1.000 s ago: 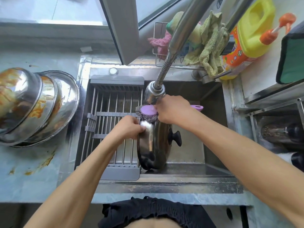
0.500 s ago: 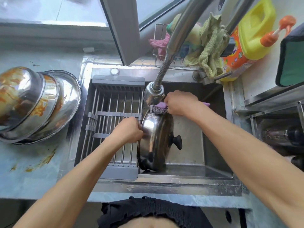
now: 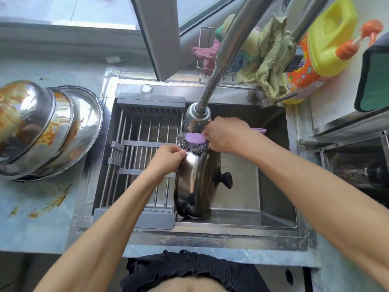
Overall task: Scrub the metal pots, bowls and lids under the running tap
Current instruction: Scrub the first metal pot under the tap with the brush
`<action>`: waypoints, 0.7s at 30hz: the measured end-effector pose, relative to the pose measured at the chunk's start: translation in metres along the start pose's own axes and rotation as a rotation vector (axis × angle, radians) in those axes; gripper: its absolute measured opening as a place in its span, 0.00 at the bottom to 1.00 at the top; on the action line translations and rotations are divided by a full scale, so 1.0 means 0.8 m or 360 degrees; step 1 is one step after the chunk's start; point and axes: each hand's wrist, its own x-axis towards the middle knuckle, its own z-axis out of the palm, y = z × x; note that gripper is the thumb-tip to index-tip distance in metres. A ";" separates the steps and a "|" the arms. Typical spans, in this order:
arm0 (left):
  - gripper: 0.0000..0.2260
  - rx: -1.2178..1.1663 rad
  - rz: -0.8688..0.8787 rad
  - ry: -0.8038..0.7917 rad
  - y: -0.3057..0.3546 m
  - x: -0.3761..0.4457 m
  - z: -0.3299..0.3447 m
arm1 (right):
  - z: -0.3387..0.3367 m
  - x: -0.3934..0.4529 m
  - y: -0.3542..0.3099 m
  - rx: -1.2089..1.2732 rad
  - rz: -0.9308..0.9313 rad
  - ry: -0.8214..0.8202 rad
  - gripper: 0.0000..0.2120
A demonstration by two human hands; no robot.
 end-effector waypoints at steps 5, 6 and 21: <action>0.13 0.0320 0.0004 -0.0134 -0.028 -0.021 0.011 | 0.016 0.000 0.031 0.0180 0.0221 -0.0003 0.06; 0.13 0.0074 -0.0051 -0.0125 -0.038 -0.025 0.014 | 0.027 -0.004 0.032 0.0240 0.0208 0.0047 0.07; 0.16 -0.1074 -0.0477 0.0439 -0.032 -0.002 0.039 | 0.071 -0.064 -0.005 0.0646 0.0426 0.0551 0.06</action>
